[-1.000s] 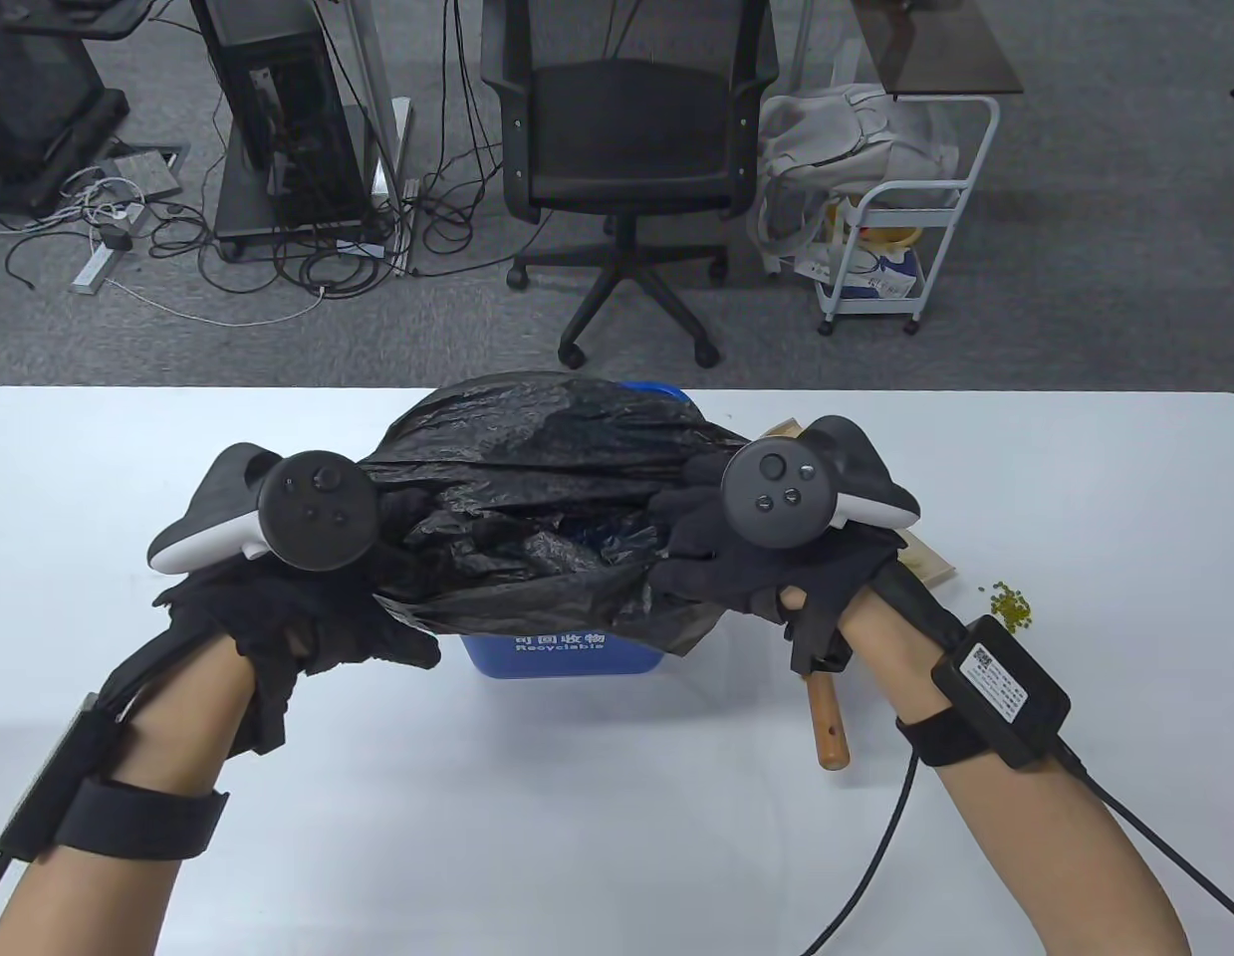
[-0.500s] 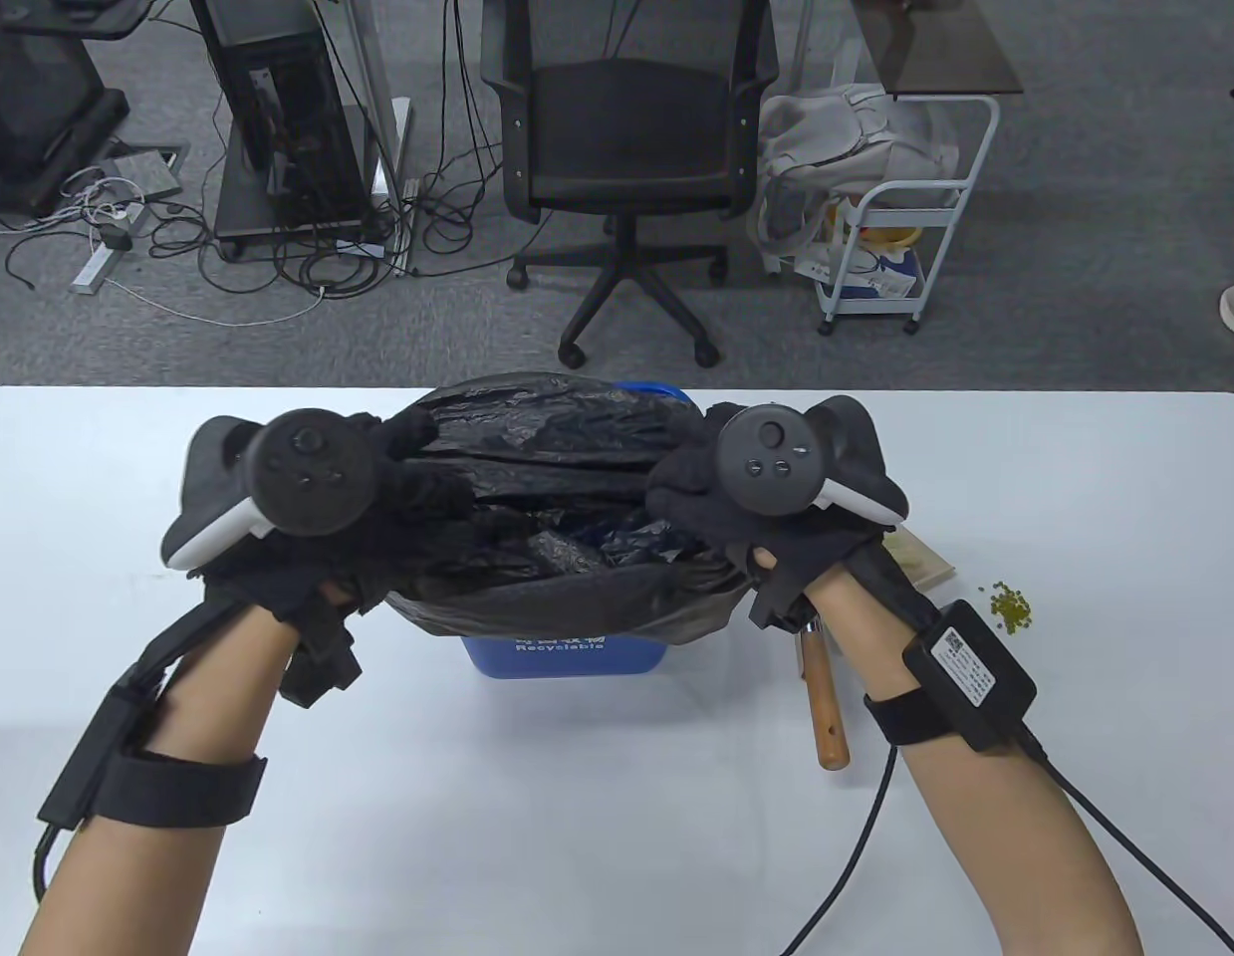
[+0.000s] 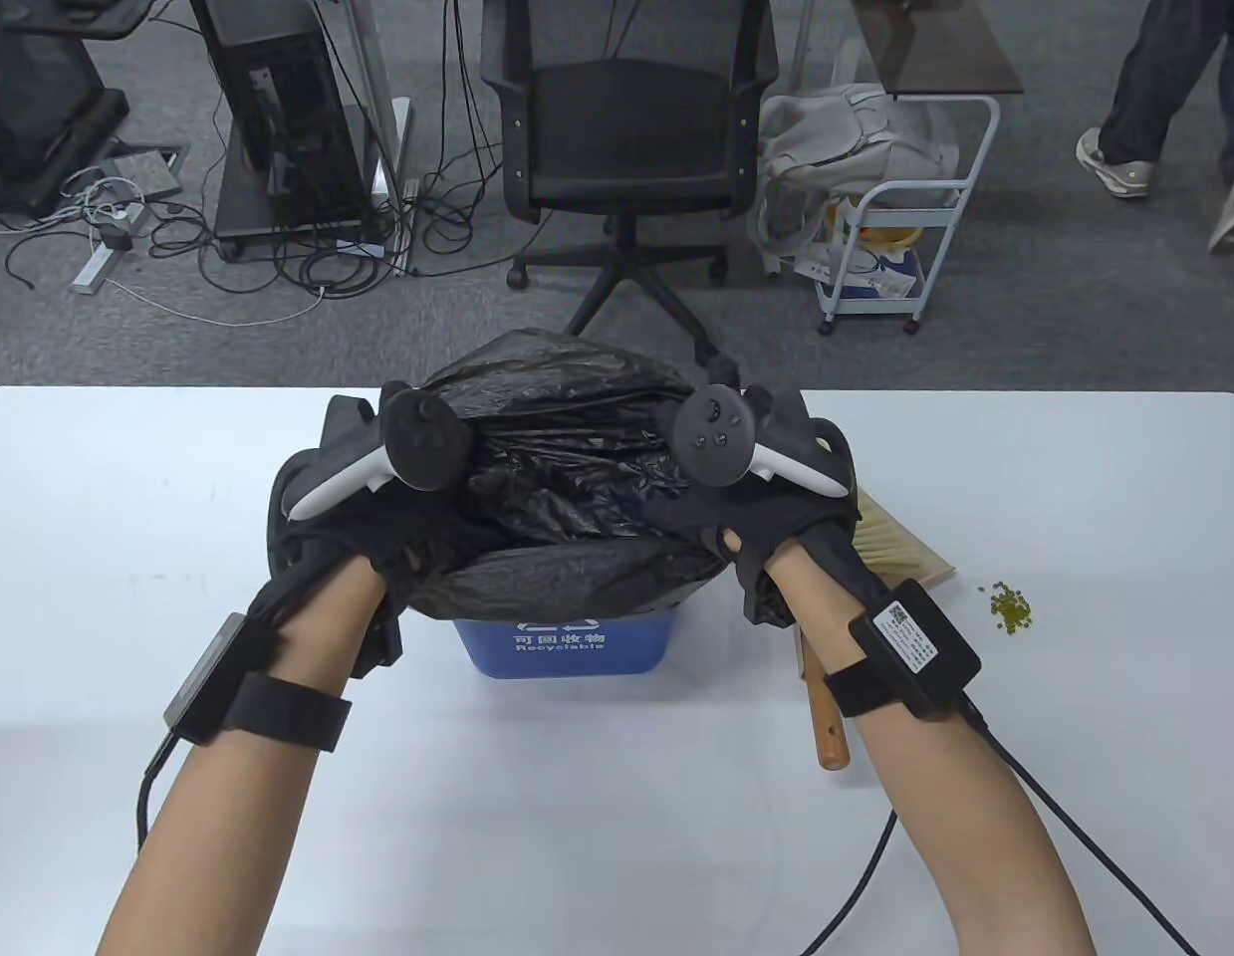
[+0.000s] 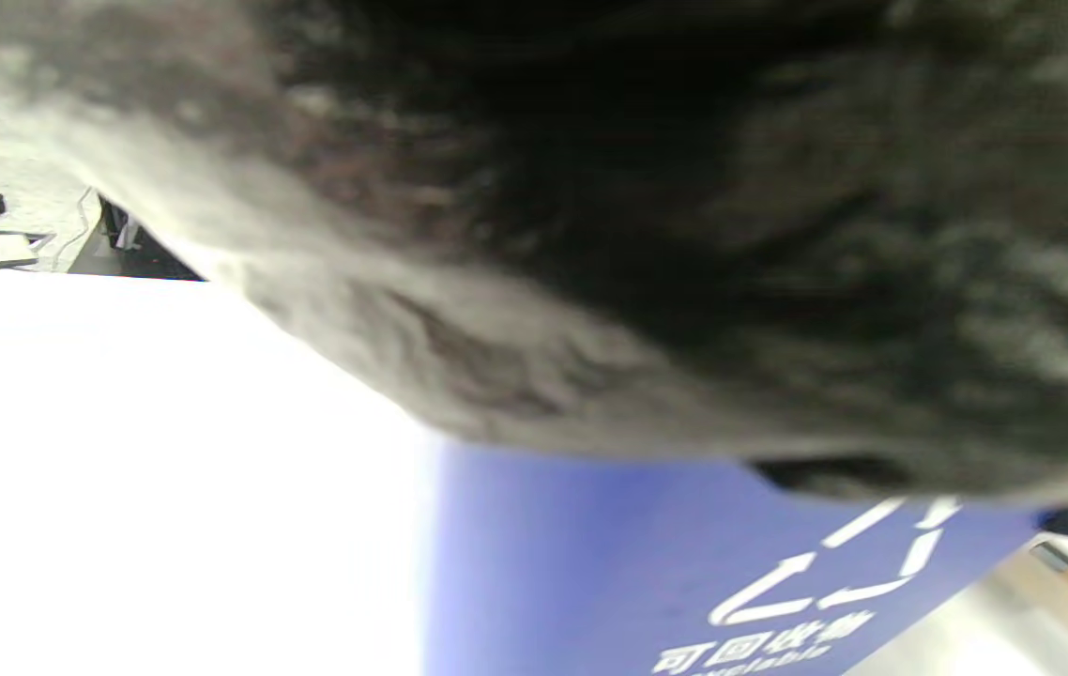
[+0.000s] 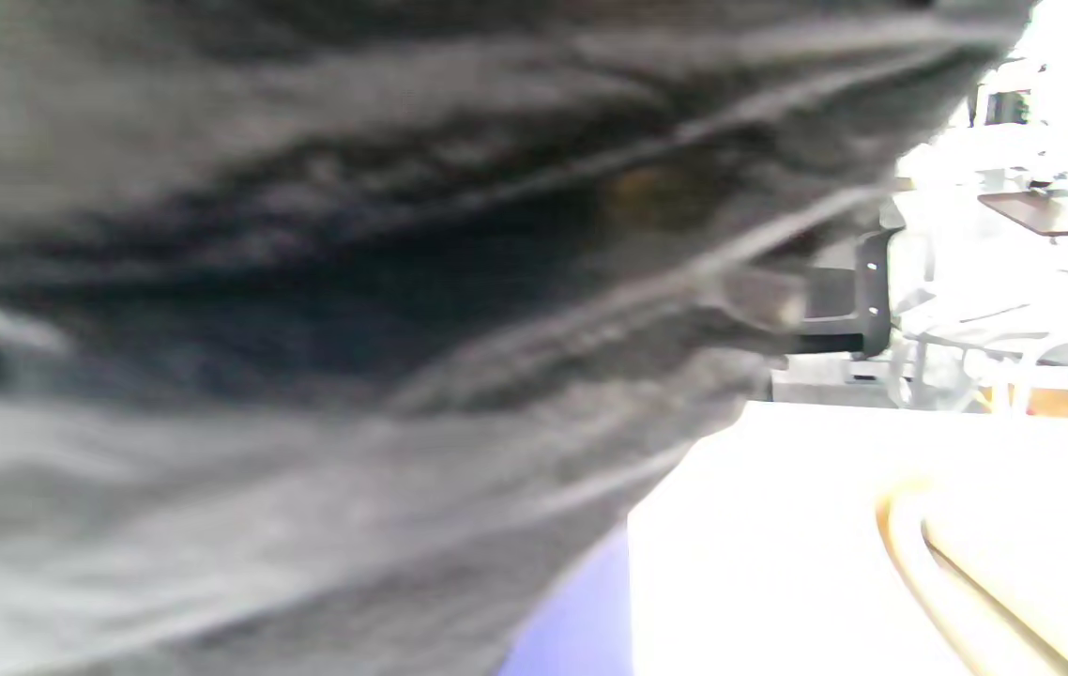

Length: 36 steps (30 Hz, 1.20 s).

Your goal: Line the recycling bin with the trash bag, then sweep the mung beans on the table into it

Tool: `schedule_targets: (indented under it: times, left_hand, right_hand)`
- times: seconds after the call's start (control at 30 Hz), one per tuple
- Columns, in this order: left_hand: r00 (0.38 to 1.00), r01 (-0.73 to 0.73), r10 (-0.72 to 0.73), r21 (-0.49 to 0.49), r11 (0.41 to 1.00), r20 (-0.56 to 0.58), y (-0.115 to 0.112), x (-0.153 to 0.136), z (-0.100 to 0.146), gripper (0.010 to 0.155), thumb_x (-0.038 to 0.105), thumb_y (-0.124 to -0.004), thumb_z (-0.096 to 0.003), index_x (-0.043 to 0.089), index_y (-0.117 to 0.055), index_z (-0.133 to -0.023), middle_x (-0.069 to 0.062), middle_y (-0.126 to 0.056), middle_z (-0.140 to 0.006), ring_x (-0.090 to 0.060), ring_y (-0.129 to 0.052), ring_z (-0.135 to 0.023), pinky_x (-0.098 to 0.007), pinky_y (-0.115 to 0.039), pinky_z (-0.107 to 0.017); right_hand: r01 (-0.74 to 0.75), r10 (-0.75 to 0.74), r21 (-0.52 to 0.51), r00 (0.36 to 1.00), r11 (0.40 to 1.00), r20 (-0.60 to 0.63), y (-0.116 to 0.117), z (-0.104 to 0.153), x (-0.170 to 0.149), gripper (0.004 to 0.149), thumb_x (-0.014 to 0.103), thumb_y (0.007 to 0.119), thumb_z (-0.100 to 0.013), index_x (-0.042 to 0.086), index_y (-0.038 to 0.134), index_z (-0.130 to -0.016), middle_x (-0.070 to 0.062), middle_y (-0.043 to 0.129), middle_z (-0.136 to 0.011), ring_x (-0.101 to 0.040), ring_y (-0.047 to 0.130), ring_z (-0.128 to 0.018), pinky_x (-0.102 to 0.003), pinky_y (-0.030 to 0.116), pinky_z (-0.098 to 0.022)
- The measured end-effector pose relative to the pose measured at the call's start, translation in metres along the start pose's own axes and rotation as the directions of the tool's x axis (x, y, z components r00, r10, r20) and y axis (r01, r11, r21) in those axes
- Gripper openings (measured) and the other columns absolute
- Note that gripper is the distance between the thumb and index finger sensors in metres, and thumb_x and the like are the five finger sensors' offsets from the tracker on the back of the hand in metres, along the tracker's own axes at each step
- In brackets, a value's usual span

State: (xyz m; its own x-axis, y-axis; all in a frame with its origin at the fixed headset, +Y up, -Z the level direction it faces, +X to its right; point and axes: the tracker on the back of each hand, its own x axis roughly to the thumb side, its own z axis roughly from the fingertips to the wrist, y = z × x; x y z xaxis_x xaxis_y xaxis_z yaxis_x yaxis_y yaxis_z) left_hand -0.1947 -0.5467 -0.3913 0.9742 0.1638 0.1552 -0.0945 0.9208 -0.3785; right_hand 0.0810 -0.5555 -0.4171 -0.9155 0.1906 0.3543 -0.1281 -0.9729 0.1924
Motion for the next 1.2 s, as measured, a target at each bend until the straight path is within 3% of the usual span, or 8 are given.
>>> schedule_targets:
  times: [0.13, 0.27, 0.37, 0.43, 0.53, 0.77, 1.03, 1.2]
  left_hand:
    - [1.0, 0.003, -0.003, -0.03, 1.0, -0.01, -0.002, 0.0, -0.011, 0.108, 0.051, -0.094, -0.0449, 0.011, -0.029, -0.122, -0.033, 0.008, -0.117, -0.077, -0.007, -0.1, -0.085, -0.032, -0.071]
    - [1.0, 0.003, -0.005, -0.068, 0.998, -0.025, -0.005, 0.0, -0.019, 0.105, 0.05, -0.093, -0.0457, 0.01, -0.033, -0.122, -0.033, 0.005, -0.117, -0.076, -0.013, -0.101, -0.084, -0.034, -0.072]
    - [0.999, 0.036, -0.039, -0.065, 0.997, -0.033, -0.005, 0.003, -0.022, 0.103, 0.049, -0.093, -0.046, 0.008, -0.036, -0.122, -0.033, 0.005, -0.118, -0.076, -0.014, -0.102, -0.084, -0.034, -0.072]
    - [0.998, 0.046, -0.049, -0.068, 0.997, -0.031, -0.004, 0.004, -0.023, 0.103, 0.05, -0.093, -0.0457, 0.009, -0.036, -0.122, -0.033, 0.005, -0.117, -0.075, -0.013, -0.102, -0.084, -0.035, -0.072]
    - [1.0, 0.02, -0.02, -0.042, 0.999, -0.007, -0.002, 0.004, -0.026, 0.103, 0.049, -0.093, -0.0456, 0.009, -0.037, -0.122, -0.029, 0.008, -0.117, -0.075, -0.01, -0.102, -0.084, -0.034, -0.072]
    - [0.999, 0.038, -0.037, -0.049, 0.998, 0.013, 0.0, -0.002, -0.031, 0.1, 0.049, -0.096, -0.0438, 0.014, -0.043, -0.121, -0.017, 0.005, -0.121, -0.072, -0.011, -0.105, -0.083, -0.035, -0.074]
    - [0.997, -0.07, 0.068, -0.114, 0.991, -0.024, -0.002, -0.012, -0.038, 0.104, 0.049, -0.095, -0.0448, 0.011, -0.037, -0.122, -0.031, 0.007, -0.118, -0.075, -0.025, -0.104, -0.082, -0.04, -0.073]
    - [0.998, -0.064, 0.065, -0.096, 0.993, 0.005, 0.002, -0.012, -0.031, 0.102, 0.049, -0.094, -0.045, 0.011, -0.038, -0.122, -0.033, 0.006, -0.117, -0.076, -0.025, -0.103, -0.083, -0.04, -0.072]
  right_hand:
    - [0.106, -0.106, 0.017, 0.994, 0.994, -0.007, 0.002, -0.005, -0.007, 0.094, 0.05, 0.082, -0.051, 0.006, 0.036, -0.121, -0.043, 0.009, -0.113, -0.077, 0.031, -0.097, -0.082, 0.037, -0.064]
    - [0.098, -0.098, 0.013, 0.995, 0.995, 0.007, 0.001, -0.005, -0.005, 0.091, 0.049, 0.079, -0.052, 0.005, 0.04, -0.12, -0.043, 0.011, -0.113, -0.077, 0.033, -0.096, -0.082, 0.039, -0.063]
    - [0.126, -0.098, -0.169, 0.982, 0.978, 0.162, -0.007, 0.004, 0.003, 0.086, 0.045, 0.082, -0.05, 0.006, 0.048, -0.118, -0.034, 0.011, -0.116, -0.075, 0.028, -0.097, -0.082, 0.036, -0.064]
    - [0.106, -0.041, -0.223, 0.96, 0.969, 0.278, -0.011, 0.008, 0.01, 0.077, 0.041, 0.084, -0.049, 0.009, 0.06, -0.114, -0.023, 0.02, -0.119, -0.071, 0.026, -0.099, -0.081, 0.035, -0.064]
    - [0.047, -0.002, -0.149, 0.958, 0.988, 0.286, -0.007, 0.005, 0.016, 0.068, 0.04, 0.082, -0.049, 0.012, 0.07, -0.11, -0.02, 0.038, -0.12, -0.069, 0.029, -0.101, -0.081, 0.036, -0.064]
    - [0.121, -0.127, 0.037, 0.971, 0.992, 0.202, 0.009, -0.013, 0.001, 0.082, 0.047, 0.078, -0.051, 0.006, 0.052, -0.118, -0.039, 0.011, -0.116, -0.072, 0.023, -0.099, -0.082, 0.034, -0.064]
    - [0.19, -0.201, 0.124, 0.976, 0.974, 0.087, 0.011, -0.021, -0.009, 0.088, 0.044, 0.082, -0.052, 0.002, 0.044, -0.119, -0.037, -0.002, -0.113, -0.075, 0.024, -0.098, -0.081, 0.036, -0.065]
    - [0.155, -0.166, 0.111, 0.981, 0.982, 0.103, 0.007, -0.019, -0.007, 0.093, 0.047, 0.084, -0.05, 0.0, 0.043, -0.119, -0.04, -0.001, -0.112, -0.075, 0.024, -0.098, -0.081, 0.036, -0.065]
